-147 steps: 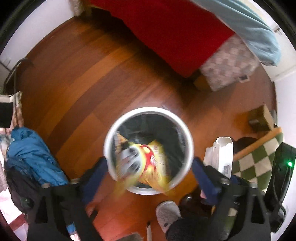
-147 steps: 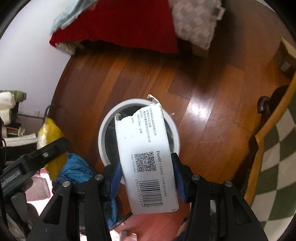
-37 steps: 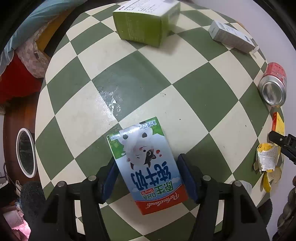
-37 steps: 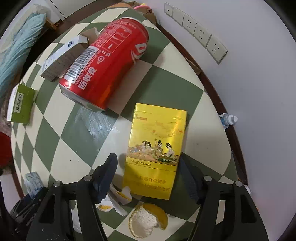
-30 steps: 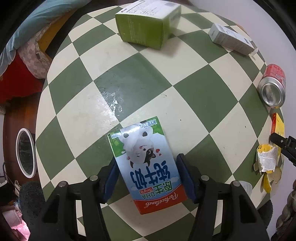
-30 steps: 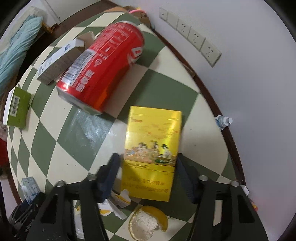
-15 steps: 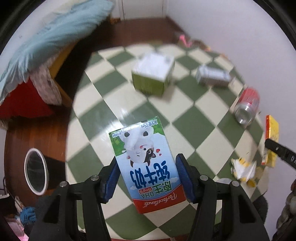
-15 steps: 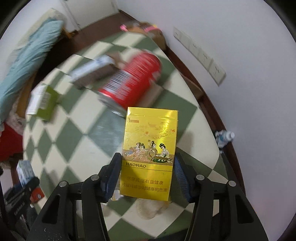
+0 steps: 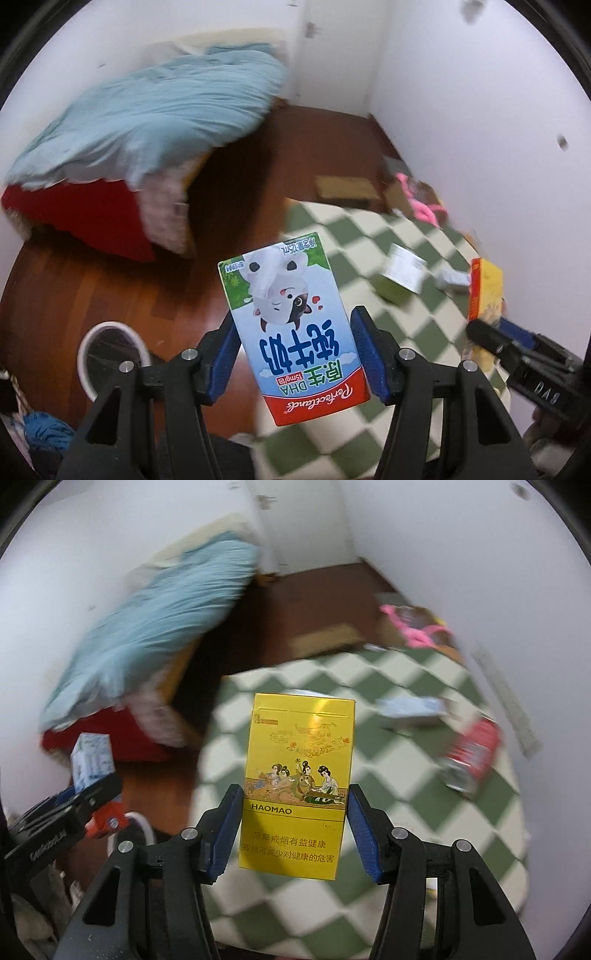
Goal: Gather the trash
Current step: 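Carry the milk carton and cigarette pack over the white bin, then open both tools to drop the carton and pack into the bin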
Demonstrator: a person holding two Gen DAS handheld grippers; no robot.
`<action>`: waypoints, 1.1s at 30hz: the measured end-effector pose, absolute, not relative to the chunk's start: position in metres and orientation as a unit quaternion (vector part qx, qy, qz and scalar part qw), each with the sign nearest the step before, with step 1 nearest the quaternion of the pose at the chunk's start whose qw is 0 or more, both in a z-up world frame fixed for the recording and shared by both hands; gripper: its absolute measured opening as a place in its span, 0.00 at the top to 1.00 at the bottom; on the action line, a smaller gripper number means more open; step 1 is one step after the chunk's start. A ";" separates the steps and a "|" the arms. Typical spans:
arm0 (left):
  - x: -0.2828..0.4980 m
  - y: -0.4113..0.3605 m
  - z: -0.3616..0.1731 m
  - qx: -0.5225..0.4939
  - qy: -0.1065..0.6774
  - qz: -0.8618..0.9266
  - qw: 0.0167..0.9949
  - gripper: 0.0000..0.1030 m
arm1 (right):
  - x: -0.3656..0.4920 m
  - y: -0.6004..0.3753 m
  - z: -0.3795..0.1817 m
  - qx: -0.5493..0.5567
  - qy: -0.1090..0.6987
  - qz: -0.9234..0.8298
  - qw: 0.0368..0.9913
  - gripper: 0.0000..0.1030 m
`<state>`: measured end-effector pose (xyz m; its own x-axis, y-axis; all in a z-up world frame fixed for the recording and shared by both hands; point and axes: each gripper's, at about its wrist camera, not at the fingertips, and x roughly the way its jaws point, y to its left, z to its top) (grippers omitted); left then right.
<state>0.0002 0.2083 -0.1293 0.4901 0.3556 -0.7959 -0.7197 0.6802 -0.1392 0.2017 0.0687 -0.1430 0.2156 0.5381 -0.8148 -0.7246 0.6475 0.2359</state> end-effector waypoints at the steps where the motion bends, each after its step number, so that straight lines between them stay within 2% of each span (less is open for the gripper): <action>1: -0.015 0.222 -0.129 -0.240 0.384 0.334 0.826 0.46 | 0.186 0.088 -0.143 -0.102 0.474 0.424 0.765 0.43; 6: -0.110 0.301 -0.150 -0.274 0.383 0.408 0.782 0.46 | 0.105 0.192 -0.165 -0.135 0.481 0.500 0.708 0.43; 14: -0.241 0.412 -0.263 -0.363 0.424 0.475 0.681 0.46 | -0.028 0.352 -0.274 -0.227 0.531 0.558 0.596 0.43; 22: -0.274 0.450 -0.355 -0.419 0.450 0.466 0.636 0.45 | -0.106 0.444 -0.392 -0.310 0.582 0.545 0.518 0.43; 27: -0.290 0.466 -0.376 -0.448 0.444 0.462 0.624 0.43 | -0.122 0.467 -0.442 -0.331 0.604 0.530 0.495 0.43; 28: -0.290 0.467 -0.377 -0.450 0.443 0.462 0.623 0.38 | -0.123 0.474 -0.451 -0.333 0.607 0.528 0.492 0.43; 29: -0.291 0.468 -0.377 -0.452 0.442 0.462 0.622 0.25 | -0.126 0.477 -0.459 -0.334 0.608 0.526 0.491 0.43; 31: -0.298 0.468 -0.380 -0.455 0.444 0.463 0.618 0.10 | -0.130 0.484 -0.471 -0.335 0.612 0.525 0.487 0.43; 33: -0.302 0.469 -0.380 -0.455 0.445 0.468 0.613 0.10 | -0.131 0.489 -0.482 -0.332 0.624 0.524 0.476 0.43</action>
<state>-0.3024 0.4685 -0.3803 0.1667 0.1686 -0.9715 -0.9788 0.1475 -0.1423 -0.1315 0.4886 -0.4816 -0.3274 0.0853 -0.9410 -0.9124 0.2302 0.3383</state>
